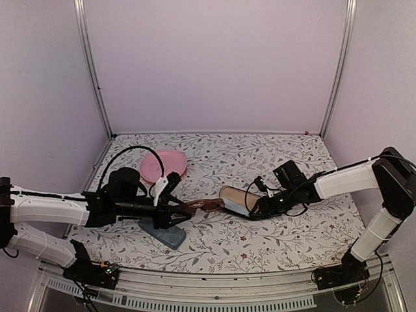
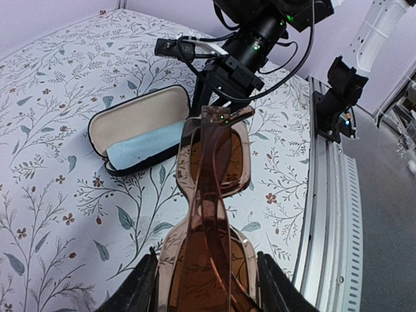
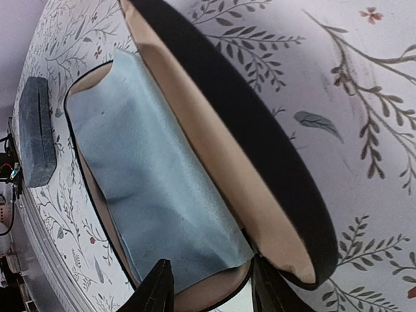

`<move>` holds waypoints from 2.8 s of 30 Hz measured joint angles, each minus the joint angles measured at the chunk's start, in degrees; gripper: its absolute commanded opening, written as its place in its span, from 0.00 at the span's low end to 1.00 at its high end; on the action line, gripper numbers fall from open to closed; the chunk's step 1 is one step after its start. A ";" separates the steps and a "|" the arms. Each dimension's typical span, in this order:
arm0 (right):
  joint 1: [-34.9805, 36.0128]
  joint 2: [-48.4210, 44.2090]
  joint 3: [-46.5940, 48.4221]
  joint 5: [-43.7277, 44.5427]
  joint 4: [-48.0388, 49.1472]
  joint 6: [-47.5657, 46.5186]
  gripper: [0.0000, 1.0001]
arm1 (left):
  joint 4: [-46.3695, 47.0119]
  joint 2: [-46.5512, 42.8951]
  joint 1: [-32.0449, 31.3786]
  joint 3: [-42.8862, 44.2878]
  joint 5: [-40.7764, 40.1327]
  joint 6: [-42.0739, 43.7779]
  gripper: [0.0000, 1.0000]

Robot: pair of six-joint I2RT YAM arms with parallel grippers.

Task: Organize the sunglasses
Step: Move the opened sunglasses case to the center of the board, then pass from the left arm to the right

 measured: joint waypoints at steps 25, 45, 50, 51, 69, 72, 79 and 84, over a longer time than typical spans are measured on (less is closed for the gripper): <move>12.26 0.13 0.52 7.96 2.62 -6.05 0.41 | 0.66 3.15 0.00 0.00 0.98 0.31 0.00; 11.80 -2.93 3.78 9.49 -1.49 -13.18 0.48 | 1.51 6.93 0.00 0.00 3.02 2.05 0.00; 11.43 -9.27 3.78 6.95 -1.44 -13.84 0.62 | 1.51 7.61 0.00 0.15 3.69 2.80 0.00; 11.43 -10.38 3.78 6.05 -1.46 -14.29 0.63 | 1.49 7.85 0.00 0.24 4.04 2.91 0.00; 15.30 -14.10 5.18 -1.95 -5.86 -21.42 0.74 | -0.76 13.84 0.26 8.04 11.85 1.42 0.00; 18.01 -15.23 6.25 1.88 -6.75 -22.36 0.75 | -0.76 15.63 0.92 10.12 15.30 -2.29 0.00; 24.13 -16.17 9.16 13.07 -9.73 -24.52 0.77 | 0.37 17.84 2.99 11.34 24.04 -14.51 0.00; 27.67 -15.39 11.76 19.87 -12.09 -25.64 0.76 | 1.46 19.23 3.28 11.80 28.98 -20.85 0.00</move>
